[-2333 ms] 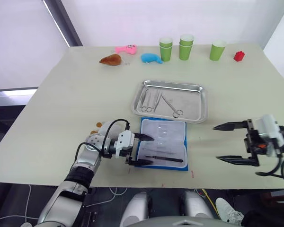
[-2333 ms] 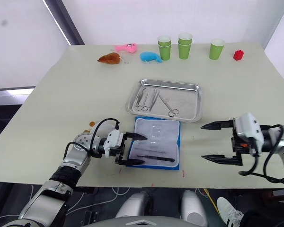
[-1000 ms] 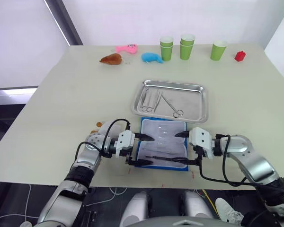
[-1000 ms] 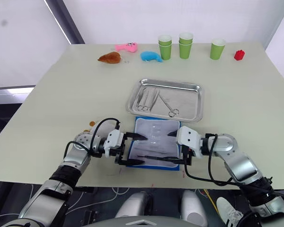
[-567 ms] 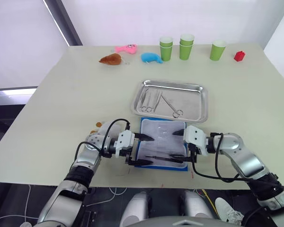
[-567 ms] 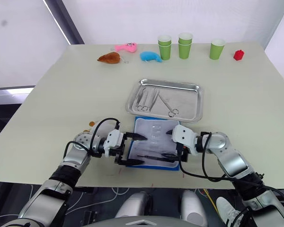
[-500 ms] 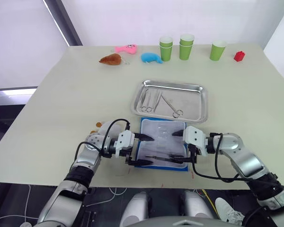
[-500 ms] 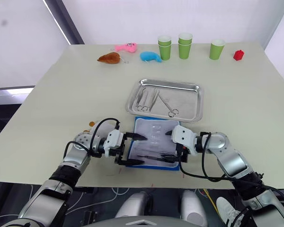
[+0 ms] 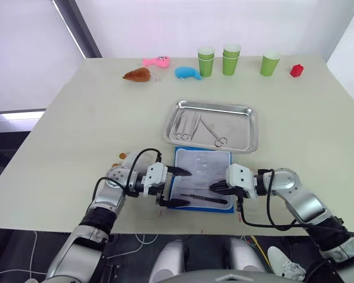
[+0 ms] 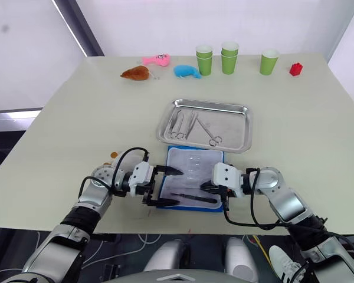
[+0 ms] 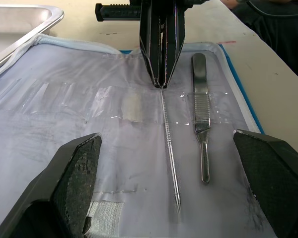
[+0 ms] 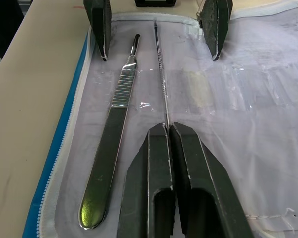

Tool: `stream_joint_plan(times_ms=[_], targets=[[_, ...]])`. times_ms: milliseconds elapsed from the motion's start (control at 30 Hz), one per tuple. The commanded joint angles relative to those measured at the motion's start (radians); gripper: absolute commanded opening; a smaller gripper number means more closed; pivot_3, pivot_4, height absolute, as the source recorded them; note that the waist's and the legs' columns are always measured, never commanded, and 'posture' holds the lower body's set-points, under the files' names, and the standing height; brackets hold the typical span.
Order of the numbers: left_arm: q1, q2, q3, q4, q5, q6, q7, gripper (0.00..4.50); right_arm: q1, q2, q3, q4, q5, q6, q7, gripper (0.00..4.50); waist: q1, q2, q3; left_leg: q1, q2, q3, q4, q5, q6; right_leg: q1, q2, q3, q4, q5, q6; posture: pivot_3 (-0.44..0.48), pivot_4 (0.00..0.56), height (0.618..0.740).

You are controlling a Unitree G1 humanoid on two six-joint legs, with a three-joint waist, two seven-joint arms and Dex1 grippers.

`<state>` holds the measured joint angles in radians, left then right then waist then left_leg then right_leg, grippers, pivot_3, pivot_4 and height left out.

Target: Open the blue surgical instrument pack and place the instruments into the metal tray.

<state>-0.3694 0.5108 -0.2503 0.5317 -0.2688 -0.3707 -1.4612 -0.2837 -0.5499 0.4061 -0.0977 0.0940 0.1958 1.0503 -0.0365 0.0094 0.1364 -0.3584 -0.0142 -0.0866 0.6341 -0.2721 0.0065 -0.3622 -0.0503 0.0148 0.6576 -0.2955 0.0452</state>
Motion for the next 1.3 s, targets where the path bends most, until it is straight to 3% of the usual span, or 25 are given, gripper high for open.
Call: stream_joint_plan(times_ms=[33, 367, 933, 1067, 1300], targets=[[0.070, 0.031, -0.057, 0.101, 0.111, 0.047, 0.005, 4.50, 0.010, -0.005, 0.000, 0.005, -0.013, 0.035, -0.009, 0.04, 0.000, 0.000, 0.000, 0.000, 0.000, 0.000, 0.000, 0.000, 0.000, 0.000, 0.000, 0.000, 0.000, 0.000, 0.000, 0.000, 0.150, 0.739], [0.069, 0.032, -0.056, 0.101, 0.111, 0.047, 0.006, 4.50, -0.028, -0.018, -0.018, -0.137, 0.012, 0.185, -0.020, 0.04, 0.000, 0.000, 0.000, 0.000, 0.000, 0.000, 0.000, 0.000, 0.000, 0.000, 0.000, 0.000, 0.000, 0.000, 0.000, 0.000, 0.150, 0.739], [0.060, 0.017, -0.062, 0.108, 0.114, 0.050, 0.010, 4.50, -0.093, -0.215, -0.040, -0.326, 0.000, 0.317, 0.049, 0.04, 0.001, 0.000, 0.001, -0.001, 0.000, 0.000, 0.000, 0.000, 0.000, -0.001, -0.001, -0.001, 0.000, -0.001, 0.001, 0.000, 0.150, 0.739], [0.063, 0.015, -0.063, 0.106, 0.114, 0.050, 0.010, 4.50, -0.080, -0.252, -0.058, -0.351, 0.016, 0.325, 0.057, 0.04, 0.001, 0.000, 0.001, -0.001, 0.000, 0.000, 0.000, 0.000, 0.000, -0.001, -0.001, -0.001, 0.000, -0.001, 0.001, 0.000, 0.150, 0.739], [0.069, 0.014, -0.065, 0.094, 0.113, 0.052, 0.013, 4.50, 0.048, -0.353, -0.197, -0.351, 0.074, 0.201, 0.092, 0.04, 0.006, 0.000, 0.001, -0.002, 0.000, 0.001, 0.000, 0.000, 0.000, -0.001, -0.002, -0.001, -0.002, -0.001, 0.001, 0.000, 0.150, 0.739]])
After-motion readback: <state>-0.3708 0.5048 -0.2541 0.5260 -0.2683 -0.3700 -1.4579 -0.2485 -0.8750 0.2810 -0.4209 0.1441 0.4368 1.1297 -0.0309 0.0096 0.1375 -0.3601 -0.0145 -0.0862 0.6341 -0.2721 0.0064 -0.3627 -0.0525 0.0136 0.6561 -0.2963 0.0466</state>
